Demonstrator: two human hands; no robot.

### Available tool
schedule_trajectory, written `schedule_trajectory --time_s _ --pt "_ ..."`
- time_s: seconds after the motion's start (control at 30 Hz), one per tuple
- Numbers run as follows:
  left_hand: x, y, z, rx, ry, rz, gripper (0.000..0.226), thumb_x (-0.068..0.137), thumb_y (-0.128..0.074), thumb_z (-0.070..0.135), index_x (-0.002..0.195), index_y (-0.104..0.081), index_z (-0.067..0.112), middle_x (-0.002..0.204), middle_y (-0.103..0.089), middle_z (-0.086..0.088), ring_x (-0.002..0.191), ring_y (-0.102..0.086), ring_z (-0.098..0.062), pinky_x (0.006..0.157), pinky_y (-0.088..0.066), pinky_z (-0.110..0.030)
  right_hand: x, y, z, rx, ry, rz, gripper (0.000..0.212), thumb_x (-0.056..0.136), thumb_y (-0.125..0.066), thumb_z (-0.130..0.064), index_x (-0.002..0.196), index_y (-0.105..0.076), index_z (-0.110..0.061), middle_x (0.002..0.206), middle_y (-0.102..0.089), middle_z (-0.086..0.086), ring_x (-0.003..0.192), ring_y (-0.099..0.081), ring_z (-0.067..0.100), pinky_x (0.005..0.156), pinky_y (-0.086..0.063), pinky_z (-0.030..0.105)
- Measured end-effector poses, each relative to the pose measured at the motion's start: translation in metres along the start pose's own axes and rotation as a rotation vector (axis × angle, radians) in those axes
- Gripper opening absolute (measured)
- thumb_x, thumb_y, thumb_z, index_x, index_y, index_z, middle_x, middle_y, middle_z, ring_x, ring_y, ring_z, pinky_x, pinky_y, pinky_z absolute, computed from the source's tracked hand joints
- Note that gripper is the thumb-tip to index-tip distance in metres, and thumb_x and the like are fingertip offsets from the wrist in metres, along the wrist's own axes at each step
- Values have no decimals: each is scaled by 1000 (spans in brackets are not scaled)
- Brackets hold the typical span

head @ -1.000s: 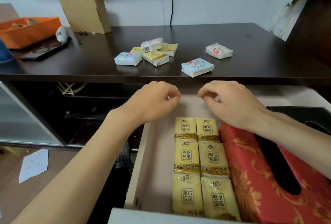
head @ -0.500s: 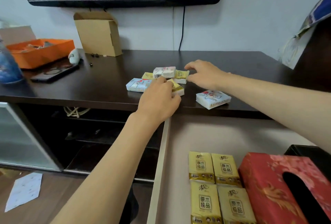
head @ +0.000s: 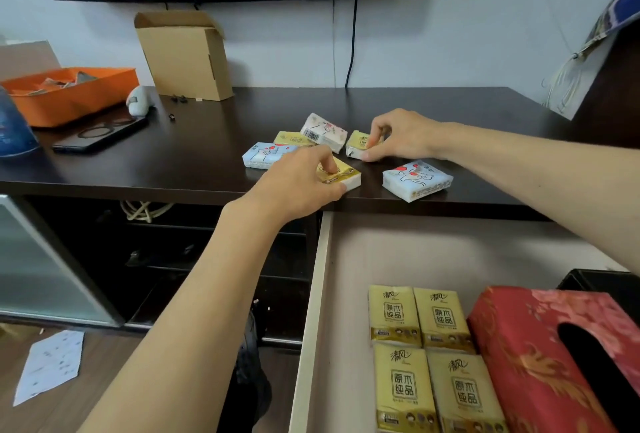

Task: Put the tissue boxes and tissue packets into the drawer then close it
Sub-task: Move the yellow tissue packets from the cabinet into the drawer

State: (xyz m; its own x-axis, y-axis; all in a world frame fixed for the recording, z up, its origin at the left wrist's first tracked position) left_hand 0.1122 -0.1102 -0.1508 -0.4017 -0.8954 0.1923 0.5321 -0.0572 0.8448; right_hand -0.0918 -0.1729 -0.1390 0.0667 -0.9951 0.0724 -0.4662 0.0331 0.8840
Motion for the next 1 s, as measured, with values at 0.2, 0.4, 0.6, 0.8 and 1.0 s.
schedule_trajectory --time_s 0.2,0.4,0.6,0.8,1.0 --pt "-15 4 14 -93 -28 79 35 79 -78 37 110 -63 28 114 -56 7 102 -53 -16 74 -41 -30 -45 35 -1 100 -23 249 33 74 -89 -39 99 -70 -26 105 -67 -4 100 -62 17 84 -52 34" --pt "-54 -8 46 -312 -159 -181 46 72 -85 23 111 -62 30 116 -67 9 103 -66 -12 94 -54 -37 -152 46 -5 338 116 289 41 68 -92 -39 99 -65 -33 107 -72 -10 100 -68 0 86 -53 20" --pt "-93 -55 64 -148 -238 -452 52 72 -86 17 115 -58 30 109 -67 9 98 -67 -9 89 -56 -34 -240 -3 7 246 91 78 48 62 -89 -57 100 -63 -43 103 -72 -23 100 -69 2 86 -57 27" --pt "-94 -83 59 26 -192 -532 55 76 -83 12 121 -55 24 117 -60 7 109 -59 -14 99 -48 -35 -234 -41 31 77 -79 -101 48 66 -87 -39 103 -56 -38 103 -68 -12 90 -66 9 82 -57 38" --pt "-94 -89 56 5 -196 -551 62 72 -87 15 122 -52 26 112 -58 12 101 -59 -9 95 -51 -32 -227 -58 33 -137 -141 -212 65 56 -78 -56 113 -51 -44 109 -61 -23 102 -59 5 84 -48 34"
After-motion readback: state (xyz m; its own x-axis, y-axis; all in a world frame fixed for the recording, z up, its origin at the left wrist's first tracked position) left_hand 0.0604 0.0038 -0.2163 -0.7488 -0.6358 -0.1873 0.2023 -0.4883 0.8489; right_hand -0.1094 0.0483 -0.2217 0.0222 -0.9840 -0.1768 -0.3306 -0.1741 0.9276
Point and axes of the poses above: each hand's wrist, its own x-axis towards the middle knuckle, its own y-axis out of the back of the hand, z = x × y, the point moved 6 cm from there along x, towards the middle knuckle
